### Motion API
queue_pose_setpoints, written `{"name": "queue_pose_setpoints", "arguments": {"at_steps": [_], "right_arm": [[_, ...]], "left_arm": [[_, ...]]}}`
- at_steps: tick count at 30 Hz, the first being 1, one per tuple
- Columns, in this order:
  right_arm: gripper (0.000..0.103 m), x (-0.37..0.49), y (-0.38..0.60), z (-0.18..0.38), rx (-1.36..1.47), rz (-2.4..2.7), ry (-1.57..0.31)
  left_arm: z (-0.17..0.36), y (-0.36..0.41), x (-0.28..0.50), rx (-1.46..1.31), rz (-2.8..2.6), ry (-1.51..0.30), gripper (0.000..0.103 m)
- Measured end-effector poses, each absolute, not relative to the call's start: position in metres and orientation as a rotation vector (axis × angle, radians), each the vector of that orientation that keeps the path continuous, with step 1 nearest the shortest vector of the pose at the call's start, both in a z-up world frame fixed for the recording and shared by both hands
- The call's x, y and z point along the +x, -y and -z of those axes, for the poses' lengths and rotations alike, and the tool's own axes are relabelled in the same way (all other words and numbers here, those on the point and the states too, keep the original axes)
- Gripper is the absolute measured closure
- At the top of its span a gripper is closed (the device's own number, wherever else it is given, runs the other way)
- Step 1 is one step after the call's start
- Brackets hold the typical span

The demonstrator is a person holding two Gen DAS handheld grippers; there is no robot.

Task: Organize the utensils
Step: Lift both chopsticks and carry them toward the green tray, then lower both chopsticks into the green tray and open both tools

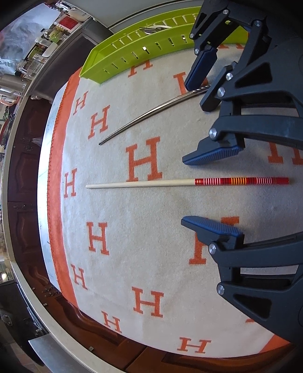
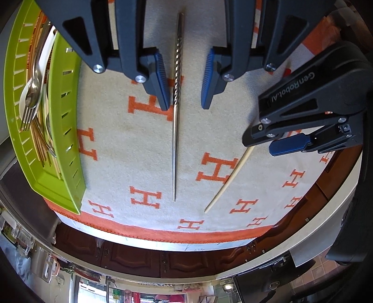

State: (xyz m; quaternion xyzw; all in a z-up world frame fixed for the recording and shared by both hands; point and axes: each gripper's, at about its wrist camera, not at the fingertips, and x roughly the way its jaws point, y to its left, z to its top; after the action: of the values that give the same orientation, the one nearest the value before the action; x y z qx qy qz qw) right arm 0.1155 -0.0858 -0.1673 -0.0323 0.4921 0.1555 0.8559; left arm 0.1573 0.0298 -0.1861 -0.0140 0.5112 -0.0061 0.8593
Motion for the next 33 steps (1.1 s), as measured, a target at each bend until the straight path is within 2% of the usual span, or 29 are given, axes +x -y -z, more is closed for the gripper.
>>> {"name": "queue_pose_setpoints", "arguments": {"at_steps": [3,5,6,7,8,19,28,33], "right_arm": [[0.077,0.115,0.085,0.167,-0.068,-0.331,-1.037],[0.086,0.115,0.086,0.167,-0.074,-0.315,-1.037],[0.094,0.116,0.087,0.167,-0.070,-0.305,-1.040],[0.097,0.116,0.090,0.167,-0.058,-0.301,-1.045],[0.097,0.118,0.093,0.167,-0.035,-0.306,-1.053],[0.098,0.110,0.131,0.148,0.207,-0.352,-1.051],[0.098,0.086,0.193,0.098,0.345,-0.320,-0.930],[0.098,0.081,0.235,0.086,0.322,-0.193,-0.899]], "left_arm": [[0.186,-0.030,0.157,-0.017,-0.006,-1.067,0.070],[0.186,-0.030,0.158,-0.011,-0.011,-1.066,0.077],[0.186,-0.030,0.158,-0.013,-0.008,-1.065,0.085],[0.186,-0.031,0.158,-0.024,-0.002,-1.065,0.096],[0.186,-0.032,0.158,-0.032,0.000,-1.068,0.099],[0.174,-0.038,0.155,-0.149,0.019,-1.092,0.100],[0.115,-0.004,0.146,-0.183,0.151,-1.009,0.100],[0.082,0.043,0.152,-0.173,0.274,-0.989,0.100]]}}
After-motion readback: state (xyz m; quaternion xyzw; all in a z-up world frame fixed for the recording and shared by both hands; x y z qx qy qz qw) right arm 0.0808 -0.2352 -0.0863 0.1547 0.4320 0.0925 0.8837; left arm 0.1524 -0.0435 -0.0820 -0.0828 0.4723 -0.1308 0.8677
